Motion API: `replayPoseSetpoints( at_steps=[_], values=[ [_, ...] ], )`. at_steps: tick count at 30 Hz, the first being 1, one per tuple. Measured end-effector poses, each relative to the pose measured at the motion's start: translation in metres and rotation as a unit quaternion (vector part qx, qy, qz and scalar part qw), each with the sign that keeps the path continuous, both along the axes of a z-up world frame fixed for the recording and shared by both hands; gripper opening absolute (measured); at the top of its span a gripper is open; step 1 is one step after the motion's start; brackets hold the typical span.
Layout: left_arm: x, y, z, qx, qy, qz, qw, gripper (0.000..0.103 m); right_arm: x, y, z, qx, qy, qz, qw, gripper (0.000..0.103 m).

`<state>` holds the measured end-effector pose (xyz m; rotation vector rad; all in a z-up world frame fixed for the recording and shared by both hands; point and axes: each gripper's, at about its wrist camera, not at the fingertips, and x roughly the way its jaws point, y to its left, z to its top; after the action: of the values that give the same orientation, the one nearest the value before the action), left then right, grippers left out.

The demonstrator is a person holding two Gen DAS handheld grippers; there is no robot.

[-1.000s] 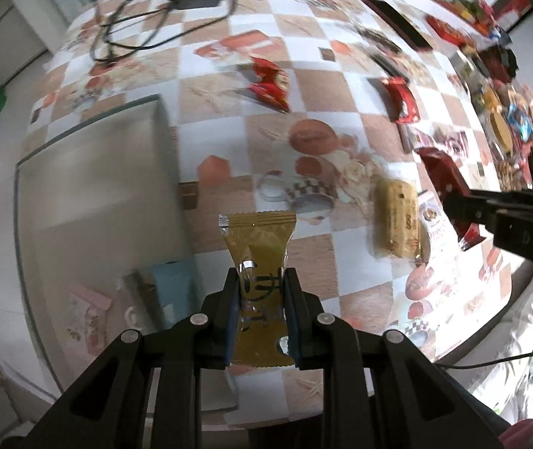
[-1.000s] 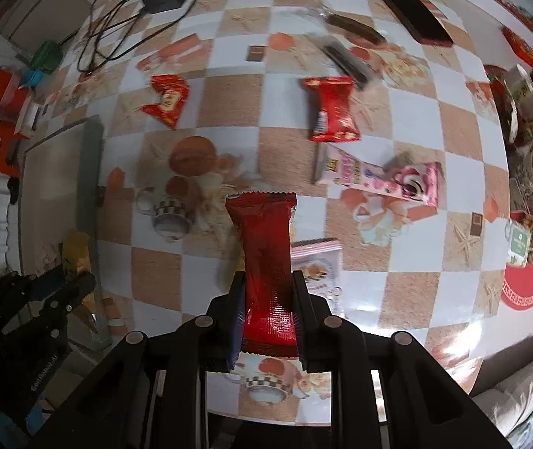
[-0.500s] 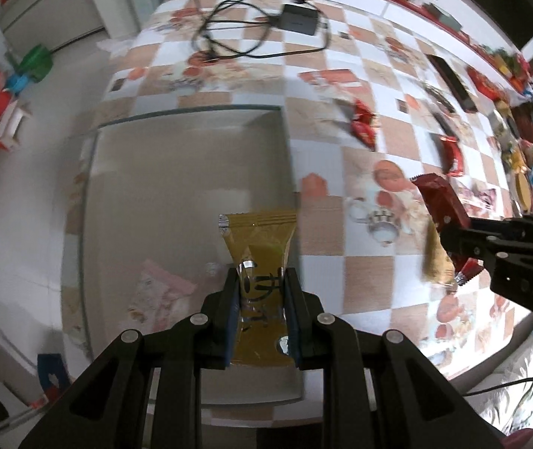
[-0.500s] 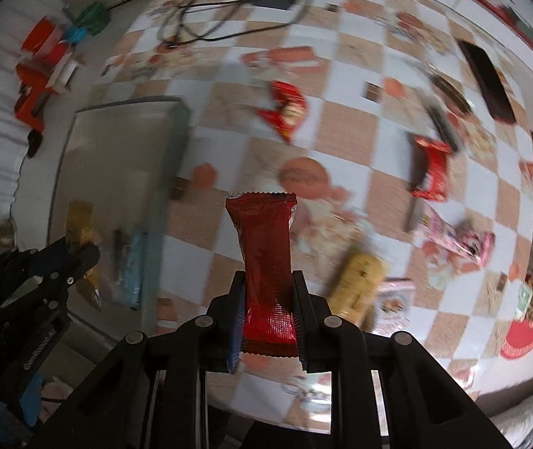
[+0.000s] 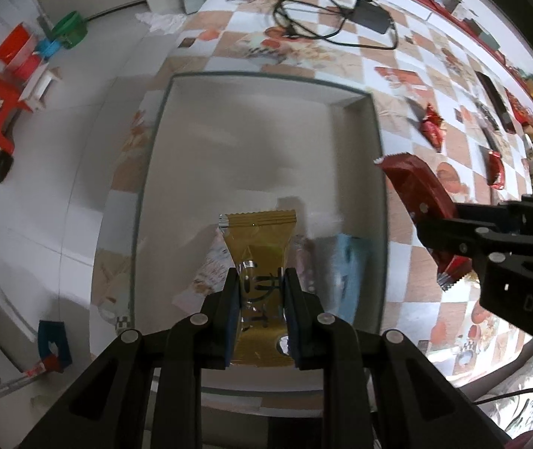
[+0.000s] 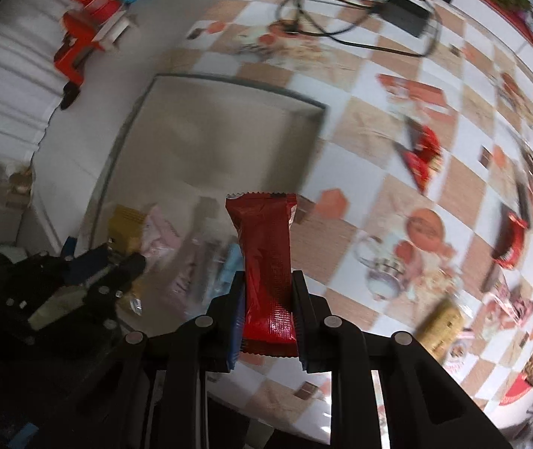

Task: Organize snacks
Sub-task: 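Carry the gold and red packets over the white tray with both tools, then open left tool dropping the gold packet while right tool releases the red packet into tray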

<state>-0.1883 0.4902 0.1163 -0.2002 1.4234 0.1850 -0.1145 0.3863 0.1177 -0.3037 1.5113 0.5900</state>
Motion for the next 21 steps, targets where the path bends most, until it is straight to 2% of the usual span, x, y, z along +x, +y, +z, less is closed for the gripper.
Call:
replayPoseSetpoints(
  at_steps=[11,17,18,19,21],
  values=[
    [-0.011,0.020,-0.015,-0.019,0.020,0.026,0.9993,0.024,-0.005,0.038,-0.019,-0.006,0.020,0.024,0.999,0.024],
    [-0.014,0.026,-0.016,-0.034,0.015,0.037,0.9986,0.028,-0.007,0.047,-0.024,-0.005,0.029,0.029,0.999,0.024],
    [-0.014,0.026,-0.015,-0.038,0.013,0.037,0.9985,0.035,-0.008,0.048,-0.025,-0.005,0.032,0.028,0.999,0.024],
    [-0.015,0.027,-0.014,-0.043,0.009,0.039,0.9983,0.047,-0.009,0.047,-0.025,-0.004,0.035,0.028,0.999,0.024],
    [-0.017,0.029,-0.010,-0.048,-0.001,0.046,0.9978,0.060,-0.009,0.047,-0.027,-0.002,0.042,0.026,0.999,0.025]
  ],
)
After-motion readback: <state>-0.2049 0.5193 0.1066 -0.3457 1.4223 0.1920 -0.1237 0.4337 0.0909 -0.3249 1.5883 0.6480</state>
